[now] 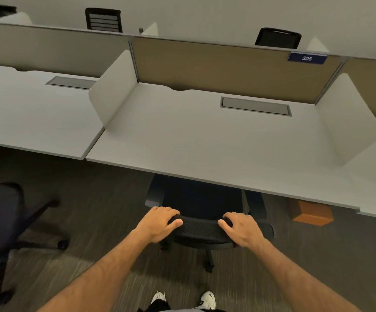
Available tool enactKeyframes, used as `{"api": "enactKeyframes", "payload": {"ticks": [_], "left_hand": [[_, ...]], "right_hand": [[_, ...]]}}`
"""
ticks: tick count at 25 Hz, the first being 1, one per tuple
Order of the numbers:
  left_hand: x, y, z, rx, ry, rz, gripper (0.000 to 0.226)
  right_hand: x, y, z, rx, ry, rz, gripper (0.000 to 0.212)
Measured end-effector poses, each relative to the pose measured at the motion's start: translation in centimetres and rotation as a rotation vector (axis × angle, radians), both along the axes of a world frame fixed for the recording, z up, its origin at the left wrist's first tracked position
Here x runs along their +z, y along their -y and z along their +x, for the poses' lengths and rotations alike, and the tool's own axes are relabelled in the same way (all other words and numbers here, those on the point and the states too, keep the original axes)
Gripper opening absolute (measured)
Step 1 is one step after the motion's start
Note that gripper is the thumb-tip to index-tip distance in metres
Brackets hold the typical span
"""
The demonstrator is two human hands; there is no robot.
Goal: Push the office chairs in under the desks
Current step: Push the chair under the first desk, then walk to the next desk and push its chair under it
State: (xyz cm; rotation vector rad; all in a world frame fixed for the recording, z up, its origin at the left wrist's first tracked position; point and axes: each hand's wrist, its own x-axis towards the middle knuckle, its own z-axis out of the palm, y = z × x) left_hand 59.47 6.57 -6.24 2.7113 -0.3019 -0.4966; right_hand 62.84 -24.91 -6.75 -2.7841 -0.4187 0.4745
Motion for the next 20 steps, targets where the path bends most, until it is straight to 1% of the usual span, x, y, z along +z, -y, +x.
{"api": "enactKeyframes", "payload": {"ticks": [3,6,9,12,16,20], "left_hand": [[1.3,-2.4,-0.5,0.193,0.091,-0.070,0.056],[3.4,-5.4,-2.4,0.408,0.165,-0.140,0.052],[6.1,-8.9,-5.5,0.579,0.239,-0.134,0.053],[8.8,-12.5,-9.5,0.713,0.315,-0.085,0.056],[11.7,-17.2,-15.3,0.887,0.394,-0.043,0.058],[15.3,-23.1,-22.9,1.019,0.519,0.009,0.060]], "right_hand": [[1.9,-3.7,1.8,0.044,0.016,0.118,0.063],[4.2,-8.5,3.3,0.190,0.015,0.211,0.070],[6.7,-14.3,4.2,0.342,0.021,0.296,0.070],[9.1,-21.0,3.9,0.512,0.031,0.330,0.067],[12.1,-29.9,1.0,0.699,0.061,0.373,0.073],[15.7,-39.8,-4.8,0.912,0.106,0.420,0.068]]}}
